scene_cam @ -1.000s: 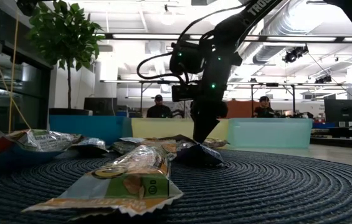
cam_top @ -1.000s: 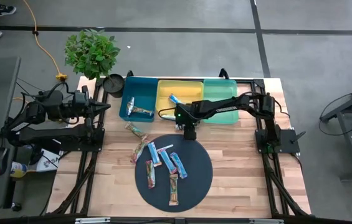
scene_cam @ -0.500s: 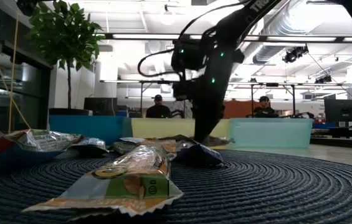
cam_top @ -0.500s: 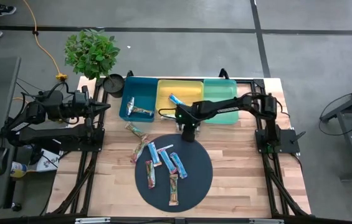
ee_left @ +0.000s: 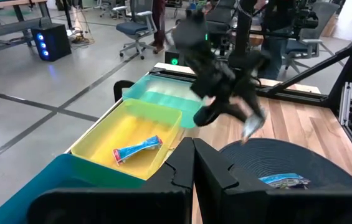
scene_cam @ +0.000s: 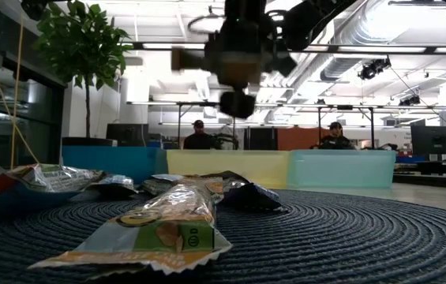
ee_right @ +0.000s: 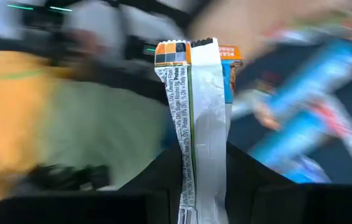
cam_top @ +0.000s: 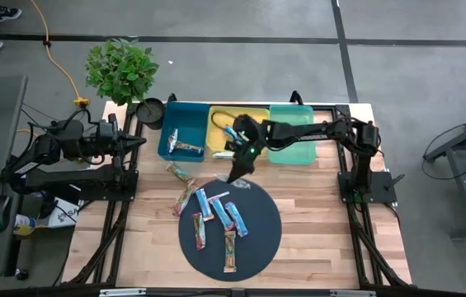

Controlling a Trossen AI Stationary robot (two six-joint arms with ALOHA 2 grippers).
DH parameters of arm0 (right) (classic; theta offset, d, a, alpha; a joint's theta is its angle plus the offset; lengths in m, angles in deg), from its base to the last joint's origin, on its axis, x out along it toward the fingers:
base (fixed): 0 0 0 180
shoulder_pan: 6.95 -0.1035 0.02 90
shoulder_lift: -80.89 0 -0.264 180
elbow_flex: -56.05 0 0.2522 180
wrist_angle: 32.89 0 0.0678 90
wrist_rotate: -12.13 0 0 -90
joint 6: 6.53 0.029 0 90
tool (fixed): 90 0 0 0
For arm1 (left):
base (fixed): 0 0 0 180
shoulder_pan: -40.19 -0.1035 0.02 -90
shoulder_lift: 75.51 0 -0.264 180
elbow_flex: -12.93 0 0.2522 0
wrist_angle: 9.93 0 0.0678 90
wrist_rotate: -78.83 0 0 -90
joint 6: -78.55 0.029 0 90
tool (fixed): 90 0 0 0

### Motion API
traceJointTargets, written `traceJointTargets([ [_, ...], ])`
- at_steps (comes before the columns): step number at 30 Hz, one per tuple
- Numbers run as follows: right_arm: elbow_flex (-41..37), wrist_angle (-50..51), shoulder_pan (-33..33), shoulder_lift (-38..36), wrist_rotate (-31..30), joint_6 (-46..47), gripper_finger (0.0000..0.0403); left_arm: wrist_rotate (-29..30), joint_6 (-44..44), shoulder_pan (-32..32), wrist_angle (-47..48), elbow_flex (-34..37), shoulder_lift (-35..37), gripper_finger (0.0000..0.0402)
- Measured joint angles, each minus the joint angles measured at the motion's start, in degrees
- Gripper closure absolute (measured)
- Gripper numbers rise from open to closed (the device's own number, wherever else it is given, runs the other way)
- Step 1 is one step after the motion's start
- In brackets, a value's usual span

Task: Pick and place Granola Bars by type
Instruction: Put the yellow granola bar into the green bin

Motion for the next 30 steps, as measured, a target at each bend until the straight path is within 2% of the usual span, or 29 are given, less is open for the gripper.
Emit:
traceJointTargets([
  [5,0.1,-20.5,0.5,0.0,8.8,13.6,0.0328,-0.2,0.0,0.0,0.0,0.0,0.0,0.0402],
  [9,0.1,-34.8,1.3,-0.1,9.4,21.7,0.0329,-0.2,0.0,0.0,0.0,0.0,0.0,0.0402],
  [12,0.1,-40.6,1.9,-0.1,7.6,24.0,0.0329,-0.2,0.0,0.0,0.0,0.0,0.0,0.0402],
  [15,0.1,-43.1,2.5,-0.1,5.7,24.8,0.0329,-0.2,0.0,0.0,0.0,0.0,0.0,0.0402],
  [25,0.1,-43.1,6.9,-0.1,-4.8,17.2,0.033,-0.1,0.0,0.0,0.0,0.0,0.0,0.0402],
  [30,0.1,-42.9,10.4,-0.1,-7.0,14.6,0.033,-0.1,0.0,0.0,0.0,0.0,0.0,0.0402],
])
